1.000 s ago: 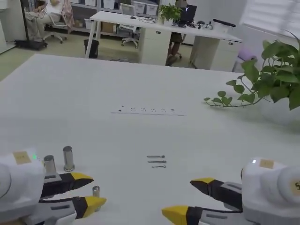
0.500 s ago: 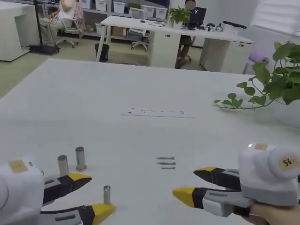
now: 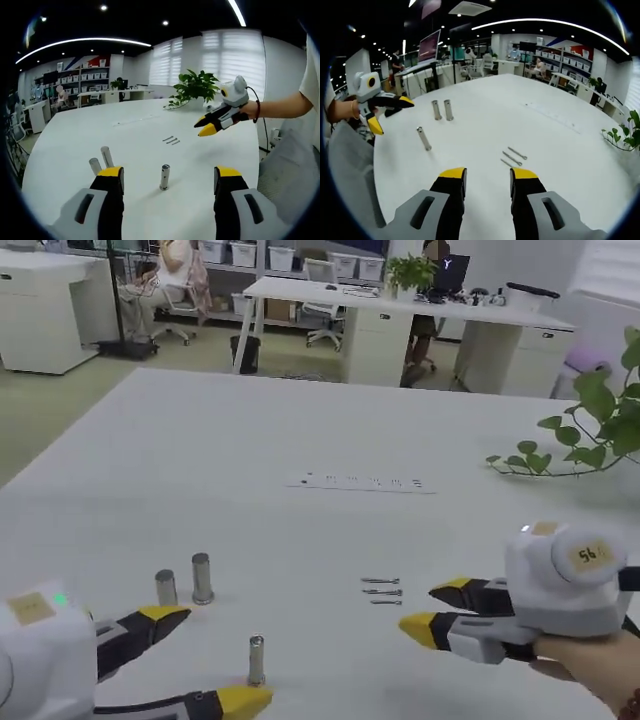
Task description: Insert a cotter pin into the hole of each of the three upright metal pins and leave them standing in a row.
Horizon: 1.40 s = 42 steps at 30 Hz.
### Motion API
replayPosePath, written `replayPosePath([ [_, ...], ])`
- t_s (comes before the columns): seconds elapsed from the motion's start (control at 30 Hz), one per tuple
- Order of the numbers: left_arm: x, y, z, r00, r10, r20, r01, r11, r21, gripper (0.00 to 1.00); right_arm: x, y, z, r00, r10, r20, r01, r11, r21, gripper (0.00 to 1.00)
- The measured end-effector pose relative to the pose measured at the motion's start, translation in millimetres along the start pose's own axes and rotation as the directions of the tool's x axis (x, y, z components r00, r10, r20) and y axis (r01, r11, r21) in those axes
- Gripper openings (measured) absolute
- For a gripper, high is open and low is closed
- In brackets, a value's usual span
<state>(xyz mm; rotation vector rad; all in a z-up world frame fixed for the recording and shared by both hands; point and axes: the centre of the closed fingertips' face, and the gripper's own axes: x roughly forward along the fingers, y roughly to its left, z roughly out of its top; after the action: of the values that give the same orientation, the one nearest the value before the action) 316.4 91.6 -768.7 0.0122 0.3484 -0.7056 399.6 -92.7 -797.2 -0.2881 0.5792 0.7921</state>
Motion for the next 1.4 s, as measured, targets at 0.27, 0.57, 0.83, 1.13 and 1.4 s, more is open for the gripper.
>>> replayPosePath([
  [0.27, -7.7, 4.1, -1.2, 0.9995, 0.033, -0.002, -0.033, 0.999, -0.014, 0.82, 25.6, -15.0, -1.8, 0.9971, 0.045, -0.061, -0.046, 0.999, -0.027, 0.35],
  [0.57, -13.5, 5.2, -3.7, 0.9989, 0.041, -0.024, -0.042, 0.999, -0.012, 0.93, 45.5, -27.0, -10.0, 0.9895, 0.08, -0.121, -0.083, 0.996, -0.024, 0.33],
  [0.83, -16.8, 7.0, -4.2, 0.998, 0.053, -0.034, -0.053, 0.999, -0.008, 0.96, 56.8, -33.7, -23.3, 0.9799, 0.117, -0.162, -0.121, 0.992, -0.021, 0.3],
  [1.13, -16.9, 8.2, -9.7, 0.9959, 0.057, -0.07, -0.056, 0.998, 0.02, 0.92, 66.8, -36.7, -26.2, 0.9717, 0.145, -0.187, -0.155, 0.987, -0.041, 0.26],
  [1.4, -16.3, 8.2, -12.2, 0.9955, 0.056, -0.077, -0.055, 0.998, 0.016, 0.89, 67.7, -28.2, -31.0, 0.9559, 0.166, -0.242, -0.193, 0.977, -0.091, 0.23],
])
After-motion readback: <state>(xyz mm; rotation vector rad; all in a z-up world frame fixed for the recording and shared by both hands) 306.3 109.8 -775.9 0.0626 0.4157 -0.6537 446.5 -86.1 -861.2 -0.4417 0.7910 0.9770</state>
